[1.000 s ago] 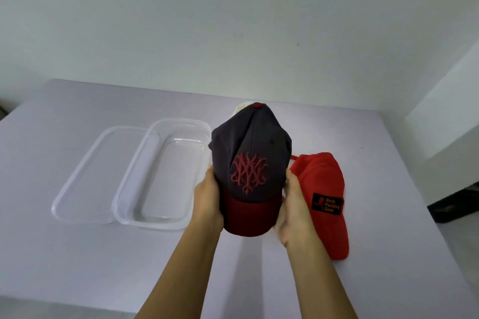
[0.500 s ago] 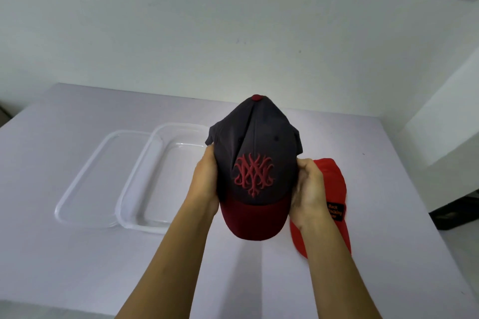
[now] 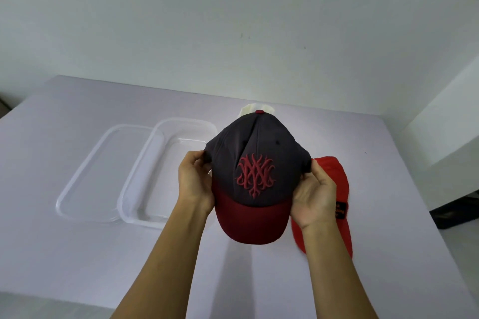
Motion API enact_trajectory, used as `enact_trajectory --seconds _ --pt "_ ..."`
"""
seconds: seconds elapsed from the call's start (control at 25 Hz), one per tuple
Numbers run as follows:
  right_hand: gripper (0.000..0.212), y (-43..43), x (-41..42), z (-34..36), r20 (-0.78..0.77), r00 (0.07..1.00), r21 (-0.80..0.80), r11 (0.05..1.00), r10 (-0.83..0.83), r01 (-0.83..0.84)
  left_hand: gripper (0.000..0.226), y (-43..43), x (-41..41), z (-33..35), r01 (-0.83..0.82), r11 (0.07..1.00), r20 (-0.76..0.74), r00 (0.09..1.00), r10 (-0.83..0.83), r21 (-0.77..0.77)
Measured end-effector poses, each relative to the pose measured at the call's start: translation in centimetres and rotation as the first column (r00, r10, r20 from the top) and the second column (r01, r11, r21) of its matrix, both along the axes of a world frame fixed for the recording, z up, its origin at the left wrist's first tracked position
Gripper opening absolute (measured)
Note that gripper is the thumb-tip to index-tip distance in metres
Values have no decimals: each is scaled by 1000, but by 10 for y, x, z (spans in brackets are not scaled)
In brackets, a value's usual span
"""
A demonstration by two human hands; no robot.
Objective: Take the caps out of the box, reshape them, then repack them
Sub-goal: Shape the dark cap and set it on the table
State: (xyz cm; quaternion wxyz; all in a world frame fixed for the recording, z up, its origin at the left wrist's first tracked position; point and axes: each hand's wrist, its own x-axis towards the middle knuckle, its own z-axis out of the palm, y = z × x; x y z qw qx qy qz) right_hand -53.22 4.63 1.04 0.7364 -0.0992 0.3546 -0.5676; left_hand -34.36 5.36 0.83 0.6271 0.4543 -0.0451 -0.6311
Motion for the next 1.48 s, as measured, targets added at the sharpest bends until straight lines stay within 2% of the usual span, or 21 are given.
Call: enact_trajectory --seconds 0.12,0.24,0.36,0.44,0.52,0.6,0.72,0.76,0.8,0.84,0.88,0.92,0.96,1.0,1.04,1.08,1.16,1.24,1.32,1.36,1.48 --pt "37 1 3 0 -106 990 24 996 92 -90 25 -1 4 -6 111 990 284 950 -132 91" --pt "39 -1 6 1 -182 975 34 992 128 -124 54 -1 12 -5 239 968 385 889 -250 77" --pt "37 -4 7 1 -222 966 27 991 132 -129 86 0 24 2 519 849 488 718 -496 99" --pt "37 -7 5 -1 -240 964 61 992 118 -106 84 1 30 8 636 766 527 620 -582 98" --pt "39 -10 3 -4 -256 959 99 990 122 -99 64 1 32 17 684 727 641 530 -556 65" --pt "40 -12 5 -10 -278 951 142 985 134 -97 40 0 30 23 670 742 724 501 -474 22" --pt "43 -11 19 -21 -376 915 193 978 145 -75 38 -5 23 24 616 784 677 608 -415 -73" --pt "48 -10 23 -25 -462 878 193 980 130 -43 36 -7 21 22 600 792 643 653 -400 -116" --pt "52 -8 24 -26 -604 793 153 988 81 15 30 -9 20 22 587 796 621 682 -387 -148" --pt "48 -7 21 -24 -764 645 49 996 -11 75 26 -12 20 21 582 796 612 693 -380 -165" --pt "38 -6 18 -18 -843 529 -84 995 -102 58 23 -15 19 20 592 788 613 688 -388 -166" --pt "32 -7 13 -16 -854 505 -167 985 -122 -45 21 -18 17 19 615 773 618 672 -409 -157" --pt "37 -10 10 -15 -835 549 -184 963 -47 -198 19 -19 14 17 636 758 617 656 -435 -142" --pt "48 -14 7 -16 -815 570 -135 926 99 -354 18 -20 11 12 652 747 609 647 -459 -129" --pt "58 -19 5 -22 -811 537 -54 884 233 -465 15 -22 7 6 662 740 597 644 -479 -120" --pt "63 -22 1 -27 -793 518 6 855 320 -519 11 -23 2 -1 665 739 583 645 -493 -111" --pt "44 -26 -3 -41 -712 582 72 866 392 -495 11 -24 -4 -18 668 741 567 637 -522 -69" --pt "18 -27 -5 -59 -650 658 106 903 380 -417 28 -29 -10 -39 657 753 616 584 -529 24" --pt "11 -29 -8 -80 -640 675 132 919 366 -373 37 -34 -15 -60 601 787 733 470 -491 143" --pt "12 -31 -9 -91 -667 653 149 923 359 -355 38 -37 -17 -70 553 809 787 404 -467 197" --pt "27 -36 -12 -116 -799 473 228 915 372 -334 38 -41 -20 -95 426 844 858 242 -453 325"
